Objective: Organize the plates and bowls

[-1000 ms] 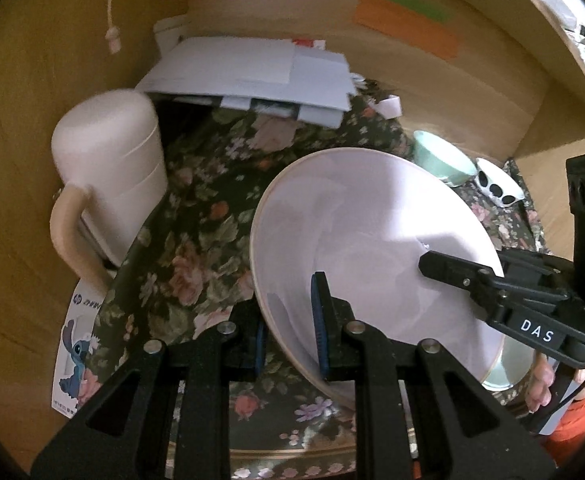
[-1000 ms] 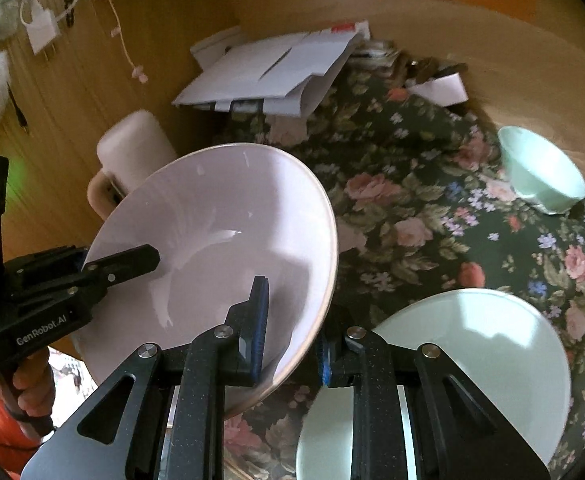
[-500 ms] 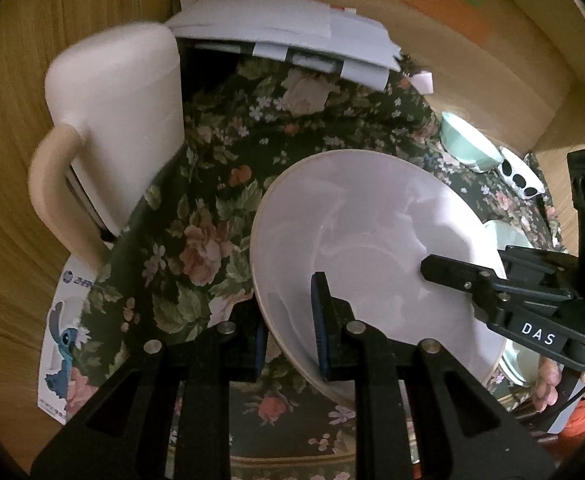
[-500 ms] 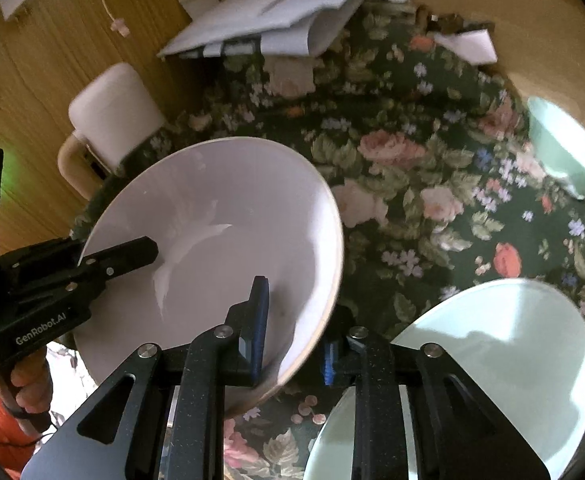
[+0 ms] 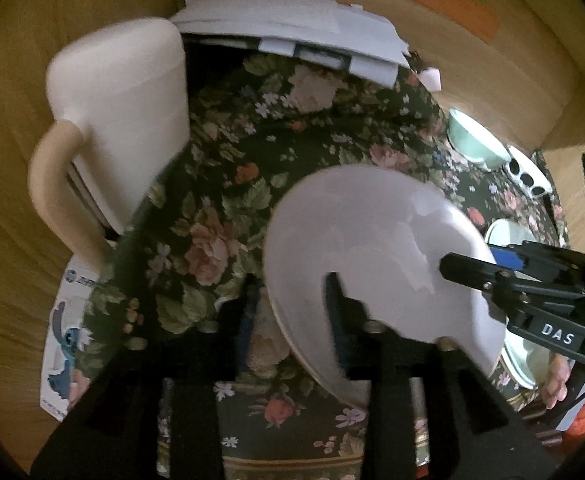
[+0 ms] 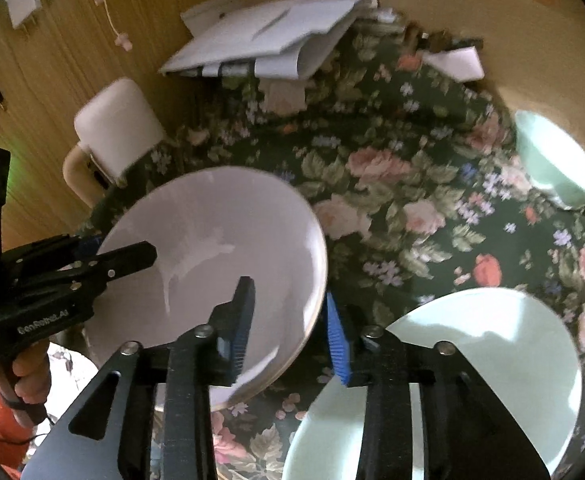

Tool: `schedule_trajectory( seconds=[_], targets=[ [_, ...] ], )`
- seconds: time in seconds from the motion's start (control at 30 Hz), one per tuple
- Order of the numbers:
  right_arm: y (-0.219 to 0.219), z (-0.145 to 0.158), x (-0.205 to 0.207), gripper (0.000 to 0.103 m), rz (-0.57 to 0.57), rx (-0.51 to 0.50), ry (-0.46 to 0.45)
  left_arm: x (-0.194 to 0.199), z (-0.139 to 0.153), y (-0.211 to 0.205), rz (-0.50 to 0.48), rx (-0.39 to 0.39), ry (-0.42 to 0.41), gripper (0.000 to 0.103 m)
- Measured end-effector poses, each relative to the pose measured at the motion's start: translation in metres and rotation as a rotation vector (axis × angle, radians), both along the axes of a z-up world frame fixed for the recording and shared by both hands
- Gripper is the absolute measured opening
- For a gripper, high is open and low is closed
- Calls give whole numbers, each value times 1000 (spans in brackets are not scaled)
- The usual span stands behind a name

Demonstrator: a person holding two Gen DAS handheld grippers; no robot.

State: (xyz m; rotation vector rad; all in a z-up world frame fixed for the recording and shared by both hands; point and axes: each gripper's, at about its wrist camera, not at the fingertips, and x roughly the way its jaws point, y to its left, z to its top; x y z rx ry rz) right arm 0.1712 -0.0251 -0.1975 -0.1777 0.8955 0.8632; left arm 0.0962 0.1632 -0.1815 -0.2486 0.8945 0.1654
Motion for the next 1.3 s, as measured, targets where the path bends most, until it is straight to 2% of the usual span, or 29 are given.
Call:
schedule_trajectory(
  seconds=[0.07, 0.17, 0.3, 0.4, 0.47, 0.53, 0.67, 0.93, 1.1, 1.3],
  targets=[
    [-6, 9, -1, 41, -11, 16, -25, 0, 7, 1, 1, 2, -12, 48],
    [-16, 19, -2, 51, -30, 41, -53, 0, 20, -3, -3, 18, -40, 50],
    [-34, 35, 1, 52, -69, 70, -88, 1, 41, -17, -26, 72, -97, 58],
    [-45, 43, 7, 53, -99, 81, -103, 6, 55, -29, -52, 87, -126, 60],
    [-56, 50, 13, 62, -123, 92, -114, 11, 63, -37, -73, 96, -143, 64],
    [-69, 59, 18, 66, -160, 110, -139, 17, 72, -47, -96, 110, -165, 72],
    [-88, 73, 30, 66, -207, 123, -184, 32, 87, -66, -130, 140, -197, 81],
    [-124, 86, 62, 66, -304, 111, -236, 69, 106, -97, -172, 158, -240, 88],
    [-143, 80, 89, 66, -369, 102, -233, 99, 108, -111, -181, 163, -235, 90],
    [-157, 57, 133, 66, -445, 64, -192, 139, 102, -117, -175, 162, -218, 90]
  ],
)
